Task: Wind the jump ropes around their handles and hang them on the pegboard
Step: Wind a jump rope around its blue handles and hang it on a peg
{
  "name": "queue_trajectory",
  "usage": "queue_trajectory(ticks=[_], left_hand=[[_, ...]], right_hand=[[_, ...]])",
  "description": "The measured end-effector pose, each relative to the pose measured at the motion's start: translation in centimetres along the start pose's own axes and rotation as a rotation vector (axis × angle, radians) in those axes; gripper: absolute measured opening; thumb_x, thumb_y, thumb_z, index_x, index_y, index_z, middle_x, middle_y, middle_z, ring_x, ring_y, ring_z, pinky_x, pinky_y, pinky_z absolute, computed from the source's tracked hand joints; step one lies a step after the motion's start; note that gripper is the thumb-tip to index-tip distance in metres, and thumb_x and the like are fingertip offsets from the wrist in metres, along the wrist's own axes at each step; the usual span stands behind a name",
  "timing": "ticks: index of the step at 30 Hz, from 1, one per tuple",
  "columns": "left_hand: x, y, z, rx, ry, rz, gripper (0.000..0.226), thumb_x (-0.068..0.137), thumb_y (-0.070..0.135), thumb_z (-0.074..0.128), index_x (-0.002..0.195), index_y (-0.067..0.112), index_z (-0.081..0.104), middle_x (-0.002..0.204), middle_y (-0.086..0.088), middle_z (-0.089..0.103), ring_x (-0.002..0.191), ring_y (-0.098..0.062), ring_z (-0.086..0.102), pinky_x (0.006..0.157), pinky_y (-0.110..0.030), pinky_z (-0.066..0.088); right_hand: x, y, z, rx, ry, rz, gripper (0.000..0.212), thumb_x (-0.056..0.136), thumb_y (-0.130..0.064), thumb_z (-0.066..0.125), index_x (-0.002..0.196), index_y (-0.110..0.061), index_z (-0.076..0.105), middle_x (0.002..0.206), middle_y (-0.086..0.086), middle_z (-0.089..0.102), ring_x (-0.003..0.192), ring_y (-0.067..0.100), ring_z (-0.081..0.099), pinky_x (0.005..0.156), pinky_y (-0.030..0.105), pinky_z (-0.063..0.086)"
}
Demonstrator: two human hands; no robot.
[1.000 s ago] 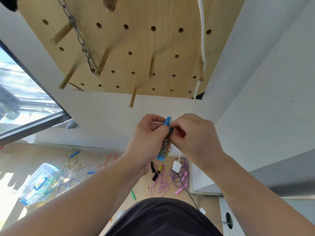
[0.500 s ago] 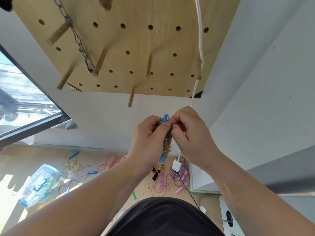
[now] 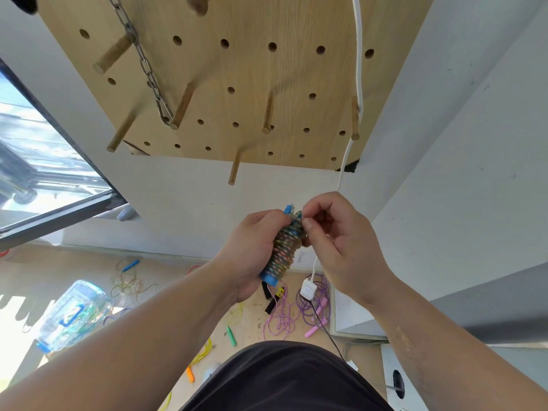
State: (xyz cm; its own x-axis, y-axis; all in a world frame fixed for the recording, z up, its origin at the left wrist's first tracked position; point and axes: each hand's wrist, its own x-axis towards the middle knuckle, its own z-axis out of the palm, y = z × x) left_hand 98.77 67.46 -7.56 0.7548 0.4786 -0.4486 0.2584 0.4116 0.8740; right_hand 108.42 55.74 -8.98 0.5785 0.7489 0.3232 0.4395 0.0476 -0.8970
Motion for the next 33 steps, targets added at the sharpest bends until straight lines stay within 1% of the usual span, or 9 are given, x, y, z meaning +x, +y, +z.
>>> queue_trajectory(ticks=[5, 9, 14, 17, 20, 23, 25, 29, 33], left_hand=[[0.3, 0.1, 0.2, 0.007, 0.004, 0.036, 0.025, 0.099, 0.013, 0.049, 0.085, 0.001, 0.066, 0.075, -0.012, 0.068, 0.065, -0.017, 0.062, 0.068, -0.035, 0.048], [0.5, 0.0, 0.4, 0.024, 0.066, 0.031, 0.025, 0.099, 0.014, 0.051, 0.079, 0.006, 0.064, 0.071, -0.007, 0.061, 0.069, -0.019, 0.054, 0.071, -0.04, 0.044], [0.6, 0.4, 0.0, 0.125, 0.1, 0.07, 0.029, 0.098, 0.016, 0.052, 0.07, 0.01, 0.059, 0.067, -0.004, 0.049, 0.065, -0.018, 0.046, 0.063, -0.034, 0.038], [0.4, 0.4, 0.2, 0.214, 0.084, 0.121, 0.028, 0.095, 0.019, 0.054, 0.08, -0.004, 0.055, 0.071, -0.009, 0.048, 0.069, -0.02, 0.046, 0.065, -0.037, 0.039], [0.2, 0.2, 0.1, 0.242, 0.094, 0.166, 0.028, 0.098, 0.015, 0.052, 0.088, -0.01, 0.053, 0.073, -0.011, 0.049, 0.069, -0.021, 0.047, 0.065, -0.038, 0.039], [0.2, 0.3, 0.1, 0.219, 0.096, 0.187, 0.033, 0.101, 0.025, 0.056, 0.089, -0.005, 0.062, 0.071, -0.008, 0.056, 0.067, -0.019, 0.052, 0.061, -0.034, 0.043], [0.2, 0.4, 0.2, 0.187, 0.089, 0.173, 0.033, 0.101, 0.029, 0.058, 0.09, 0.001, 0.069, 0.072, -0.007, 0.061, 0.065, -0.015, 0.055, 0.059, -0.03, 0.045], [0.4, 0.3, 0.1, 0.059, 0.089, 0.091, 0.034, 0.099, 0.023, 0.057, 0.07, 0.018, 0.073, 0.071, -0.006, 0.063, 0.063, -0.016, 0.054, 0.058, -0.031, 0.044], [0.8, 0.3, 0.3, -0.197, 0.105, 0.009, 0.024, 0.099, 0.021, 0.056, 0.095, 0.002, 0.069, 0.077, -0.015, 0.063, 0.059, -0.02, 0.054, 0.057, -0.032, 0.042]], right_hand=[[0.2, 1.0, -0.1, -0.071, -0.011, -0.053, 0.028, 0.094, 0.004, 0.054, 0.094, -0.022, 0.066, 0.092, -0.003, 0.061, 0.077, 0.017, 0.064, 0.069, 0.024, 0.054], [0.7, 1.4, -0.4, -0.201, -0.022, -0.145, 0.021, 0.09, 0.005, 0.059, 0.098, -0.007, 0.074, 0.097, -0.001, 0.061, 0.087, 0.011, 0.062, 0.074, 0.015, 0.049], [1.3, 1.2, -1.6, -0.148, -0.104, -0.105, 0.022, 0.083, 0.0, 0.077, 0.102, -0.012, 0.077, 0.092, -0.001, 0.069, 0.085, 0.012, 0.067, 0.077, 0.016, 0.05], [2.0, 1.0, -2.1, -0.049, -0.14, 0.007, 0.017, 0.079, -0.003, 0.083, 0.091, -0.015, 0.077, 0.086, -0.001, 0.072, 0.079, 0.015, 0.07, 0.074, 0.023, 0.055], [2.5, 0.8, -2.4, -0.021, -0.186, 0.092, 0.021, 0.079, -0.005, 0.084, 0.084, -0.023, 0.075, 0.081, -0.006, 0.073, 0.076, 0.013, 0.07, 0.074, 0.027, 0.057], [2.6, 0.6, -2.7, 0.025, -0.211, 0.147, 0.021, 0.085, -0.001, 0.078, 0.085, -0.022, 0.073, 0.079, -0.004, 0.074, 0.075, 0.013, 0.07, 0.075, 0.027, 0.058], [2.5, 0.6, -2.6, 0.059, -0.218, 0.168, 0.019, 0.089, -0.004, 0.073, 0.086, -0.022, 0.071, 0.079, -0.003, 0.072, 0.075, 0.014, 0.068, 0.075, 0.027, 0.057], [2.1, 0.6, -1.9, 0.116, -0.195, 0.174, 0.017, 0.092, -0.005, 0.063, 0.088, -0.021, 0.067, 0.086, -0.007, 0.065, 0.078, 0.012, 0.062, 0.073, 0.023, 0.052], [1.9, 0.6, -1.4, 0.055, -0.068, 0.102, 0.009, 0.093, -0.011, 0.058, 0.091, -0.017, 0.065, 0.091, -0.008, 0.061, 0.082, 0.012, 0.059, 0.073, 0.031, 0.055]])
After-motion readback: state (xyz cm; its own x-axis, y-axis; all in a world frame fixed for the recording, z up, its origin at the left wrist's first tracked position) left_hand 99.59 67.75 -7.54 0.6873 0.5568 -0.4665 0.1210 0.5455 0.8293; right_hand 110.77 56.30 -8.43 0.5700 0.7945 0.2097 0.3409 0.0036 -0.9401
